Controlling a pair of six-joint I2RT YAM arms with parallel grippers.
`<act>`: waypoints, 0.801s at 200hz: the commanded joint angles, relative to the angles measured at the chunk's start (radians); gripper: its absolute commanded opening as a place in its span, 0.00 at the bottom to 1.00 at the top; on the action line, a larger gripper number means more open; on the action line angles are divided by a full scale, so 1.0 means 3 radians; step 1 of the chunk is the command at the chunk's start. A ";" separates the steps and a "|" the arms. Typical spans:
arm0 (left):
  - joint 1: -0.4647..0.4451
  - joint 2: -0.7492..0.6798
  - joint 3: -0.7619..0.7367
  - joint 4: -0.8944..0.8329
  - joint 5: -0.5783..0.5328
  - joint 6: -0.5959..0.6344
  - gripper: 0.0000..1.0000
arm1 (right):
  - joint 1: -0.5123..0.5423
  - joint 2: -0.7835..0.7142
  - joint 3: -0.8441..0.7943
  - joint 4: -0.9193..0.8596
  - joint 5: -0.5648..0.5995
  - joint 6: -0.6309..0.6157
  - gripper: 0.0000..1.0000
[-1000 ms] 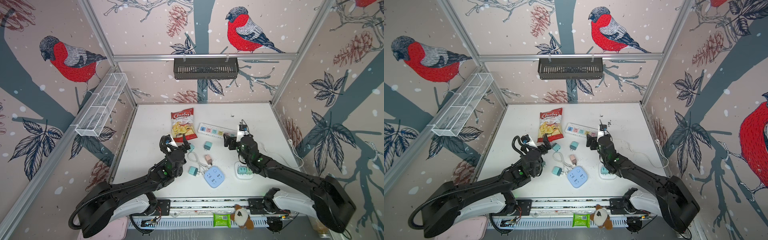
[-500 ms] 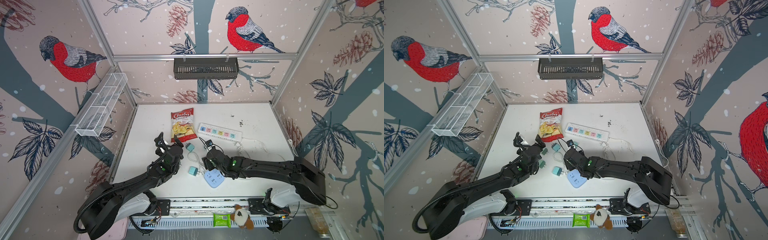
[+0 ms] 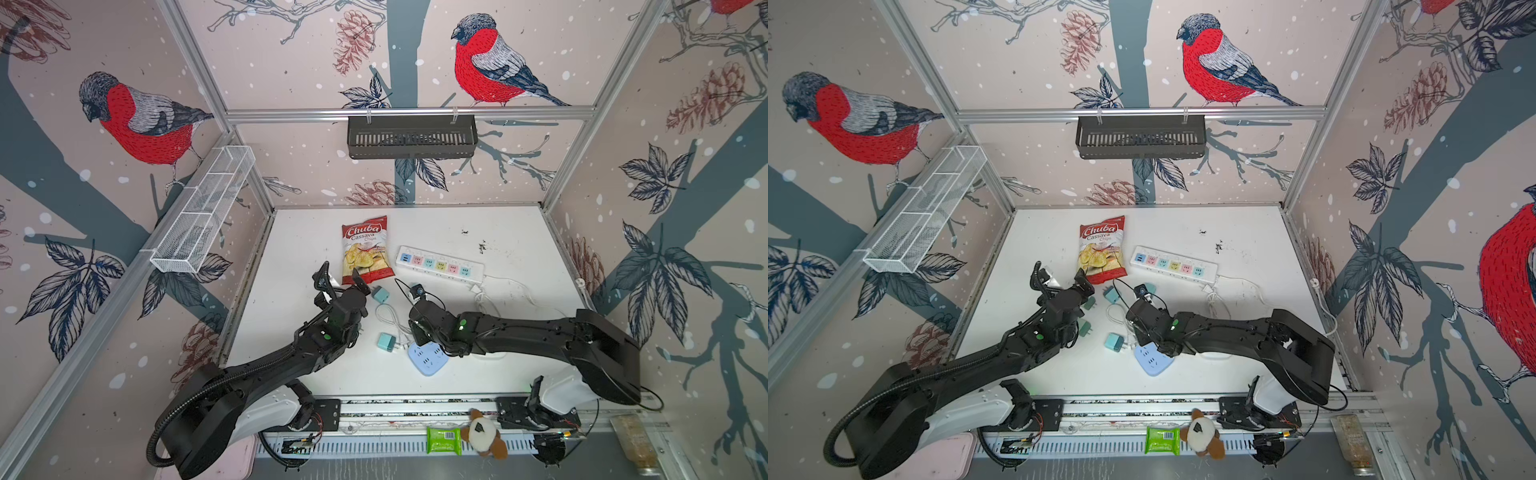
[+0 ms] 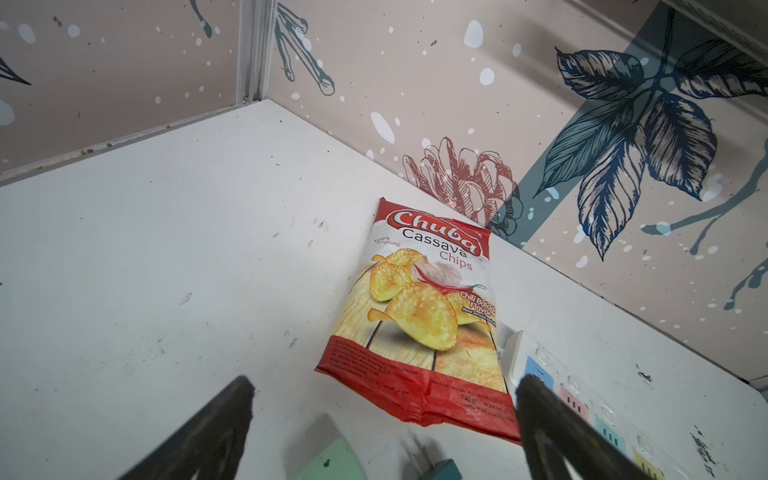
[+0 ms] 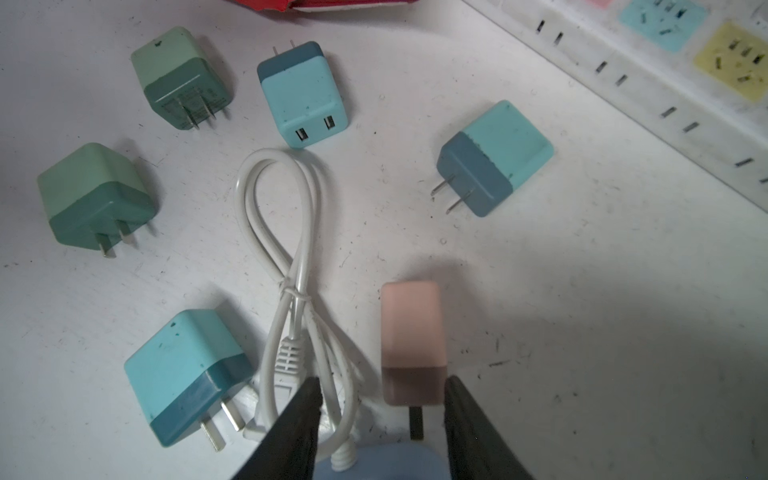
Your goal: Insert the plug
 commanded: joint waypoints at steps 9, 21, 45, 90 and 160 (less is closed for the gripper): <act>0.0006 -0.0007 -0.0050 0.0335 0.0158 0.0226 0.97 | -0.0073 0.0013 -0.0031 0.0037 -0.0109 -0.0083 0.49; 0.0006 -0.0007 -0.0065 0.0388 0.0214 0.0275 0.97 | -0.0111 0.0045 -0.0012 0.0014 -0.0111 -0.0106 0.48; 0.0005 -0.0006 -0.0065 0.0454 0.0303 0.0364 0.97 | -0.0179 0.0082 -0.0025 0.0051 -0.0175 -0.0143 0.48; 0.0005 0.0012 -0.0069 0.0550 0.0425 0.0488 0.97 | -0.0249 0.0220 0.0005 0.0120 -0.0285 -0.0215 0.39; 0.0005 0.0035 -0.0082 0.0666 0.0540 0.0590 0.97 | -0.0280 0.0300 0.0030 0.0191 -0.0391 -0.0309 0.18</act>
